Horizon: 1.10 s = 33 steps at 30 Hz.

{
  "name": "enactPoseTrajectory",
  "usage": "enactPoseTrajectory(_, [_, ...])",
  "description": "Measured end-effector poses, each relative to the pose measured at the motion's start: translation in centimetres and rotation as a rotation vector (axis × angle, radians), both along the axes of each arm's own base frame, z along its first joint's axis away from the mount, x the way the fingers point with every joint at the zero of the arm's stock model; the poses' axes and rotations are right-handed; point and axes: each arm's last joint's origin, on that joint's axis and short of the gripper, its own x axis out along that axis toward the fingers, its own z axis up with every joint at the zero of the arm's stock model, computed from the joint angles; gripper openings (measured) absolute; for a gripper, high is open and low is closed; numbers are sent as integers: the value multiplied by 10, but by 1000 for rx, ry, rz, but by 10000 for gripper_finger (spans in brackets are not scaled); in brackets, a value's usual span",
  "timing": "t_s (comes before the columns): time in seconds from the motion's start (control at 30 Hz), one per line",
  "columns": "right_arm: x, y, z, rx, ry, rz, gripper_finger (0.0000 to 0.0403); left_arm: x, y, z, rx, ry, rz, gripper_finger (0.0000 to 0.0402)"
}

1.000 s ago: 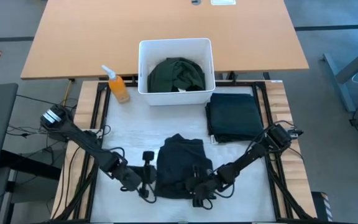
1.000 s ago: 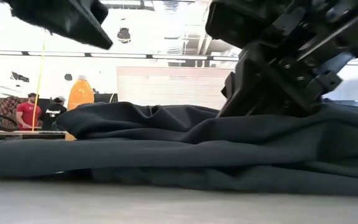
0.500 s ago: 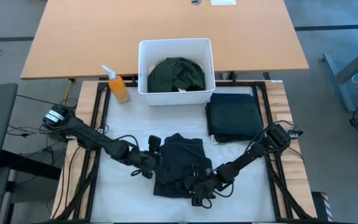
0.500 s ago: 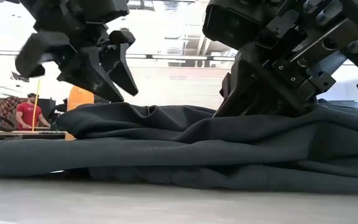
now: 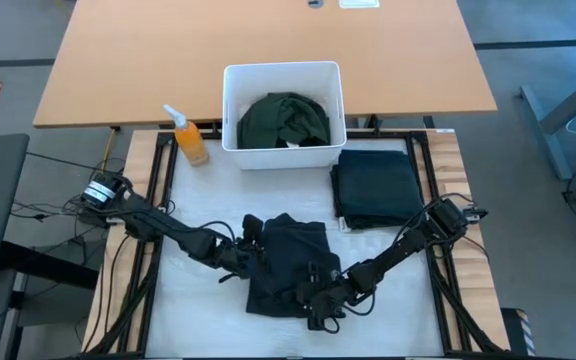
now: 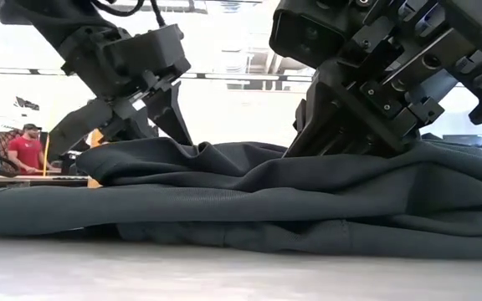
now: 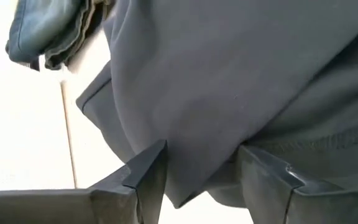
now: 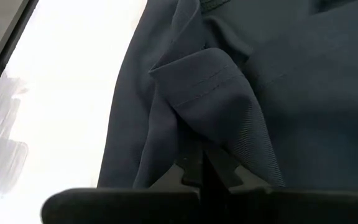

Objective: Fold laundry
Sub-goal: Fold the black shorts from the white laundry organizer

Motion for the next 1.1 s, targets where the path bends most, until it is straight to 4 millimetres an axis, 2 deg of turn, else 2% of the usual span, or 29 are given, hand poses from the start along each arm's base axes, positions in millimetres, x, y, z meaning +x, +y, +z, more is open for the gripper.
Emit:
enactPoseTrajectory(0.13, [0,-1,0,-3,1,-1,20,0,1,0,1,9,-12,128])
enactPoseTrajectory(0.3, [1,-1,0,0,-1,-3,20,1,2,0,-18,12,-9,32])
enactPoseTrajectory(0.37, [1,-1,0,2,-3,-5,20,1,3,0,-9,1,6,10])
enactPoseTrajectory(0.57, [1,-1,1,6,-8,-5,20,2,7,7,77,-71,91,0])
enactPoseTrajectory(0.8, [6,3,7,49,-20,28,20,1,22,25,76,-138,157,0])
enactPoseTrajectory(0.97, [10,11,20,58,-25,83,20,-1,36,41,56,-186,202,0])
enactPoseTrajectory(1.1, [7,14,42,41,-59,117,20,-5,48,44,50,-169,245,0])
